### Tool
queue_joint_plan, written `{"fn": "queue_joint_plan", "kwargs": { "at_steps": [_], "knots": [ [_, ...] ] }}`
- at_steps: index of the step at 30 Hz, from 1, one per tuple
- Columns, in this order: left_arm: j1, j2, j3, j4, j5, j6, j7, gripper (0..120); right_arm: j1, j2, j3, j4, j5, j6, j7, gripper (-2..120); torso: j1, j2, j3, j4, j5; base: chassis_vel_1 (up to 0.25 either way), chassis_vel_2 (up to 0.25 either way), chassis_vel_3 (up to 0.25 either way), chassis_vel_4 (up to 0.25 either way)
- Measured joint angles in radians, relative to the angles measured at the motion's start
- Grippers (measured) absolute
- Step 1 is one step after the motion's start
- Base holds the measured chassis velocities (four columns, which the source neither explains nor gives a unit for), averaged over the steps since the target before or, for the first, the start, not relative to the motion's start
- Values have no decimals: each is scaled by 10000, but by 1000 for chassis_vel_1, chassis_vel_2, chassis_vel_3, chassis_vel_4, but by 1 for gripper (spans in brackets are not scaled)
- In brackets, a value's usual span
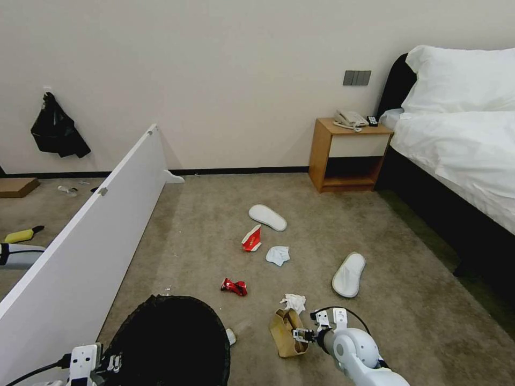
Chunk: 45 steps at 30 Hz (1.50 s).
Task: Pick up the trash bin, then pick up the garbage from the floor and place it into the trash bin.
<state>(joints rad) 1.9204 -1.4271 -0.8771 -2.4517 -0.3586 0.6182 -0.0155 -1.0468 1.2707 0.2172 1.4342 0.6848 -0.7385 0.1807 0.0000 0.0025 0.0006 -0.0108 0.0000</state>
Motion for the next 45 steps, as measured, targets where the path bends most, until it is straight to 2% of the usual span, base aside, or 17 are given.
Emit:
{"fn": "queue_joint_plan", "kwargs": {
  "at_steps": [4,6,9,11,12,14,18,20,21,26,27,31,35,39,41,42,45],
  "knots": [
    [14,25,-26,5,-18,1,1,3,99,176,-29,-281,-22,7,1,100,0,0,0,1,0,0,0,0,0],
    [14,24,-34,23,-22,5,1,3,248,287,-139,-622,-36,13,11,90,0,0,0,2,0,0,0,0,0],
    [10,15,-35,29,-23,5,1,3,319,337,-173,-786,-38,14,17,85,0,0,0,2,1,0,0,0,0],
    [-7,-10,-30,48,-23,11,-1,3,488,454,-249,-1238,-24,18,271,74,0,0,0,3,1,0,0,0,0],
    [-7,-10,-30,48,-23,11,-1,3,488,454,-249,-1238,-24,18,271,74,0,0,0,3,1,0,0,0,0],
    [-31,-11,-29,68,-23,16,-3,3,502,430,-274,-1342,-27,19,269,62,0,0,0,0,0,0,0,0,0],
    [-83,-9,-18,124,-23,27,-10,3,492,395,-246,-1355,-50,23,239,52,0,0,0,1,0,0,0,0,0],
    [-130,-14,28,153,-22,44,-19,3,494,389,-216,-1408,-56,26,209,39,0,0,0,1,0,0,0,0,0],
    [-130,-14,28,153,-22,44,-19,3,494,389,-216,-1408,-56,26,209,39,0,0,0,1,0,0,0,0,0],
    [-160,24,51,199,-22,54,-27,3,499,378,-191,-1429,-65,29,176,19,0,0,0,1,0,0,0,0,0],
    [-160,24,51,199,-22,54,-27,3,499,378,-191,-1429,-65,29,176,19,0,0,0,1,0,0,0,0,0],
    [-185,50,62,221,-30,58,-30,3,422,357,-81,-1377,-155,30,86,1,0,0,0,1,0,0,0,0,0],
    [-182,124,77,221,-63,64,-32,3,296,332,186,-1114,-230,30,2,0,0,-1,0,3,2,0,0,0,0],
    [-165,405,145,198,-412,164,-117,3,-233,77,962,-59,-100,342,-258,0,0,-1,0,2,0,0,0,0,0],
    [-206,729,192,188,-711,238,-206,3,-669,-209,1388,728,-91,1132,-640,0,0,0,0,0,4,0,0,0,0],
    [-206,729,192,188,-711,238,-206,3,-669,-209,1388,728,-91,1132,-640,0,0,0,0,0,4,0,0,0,0],
    [-516,1447,393,227,-1100,432,-347,3,-1359,-778,2046,2332,-113,2469,-1342,0,0,-3,0,-1,0,0,0,0,0]
  ]
}}
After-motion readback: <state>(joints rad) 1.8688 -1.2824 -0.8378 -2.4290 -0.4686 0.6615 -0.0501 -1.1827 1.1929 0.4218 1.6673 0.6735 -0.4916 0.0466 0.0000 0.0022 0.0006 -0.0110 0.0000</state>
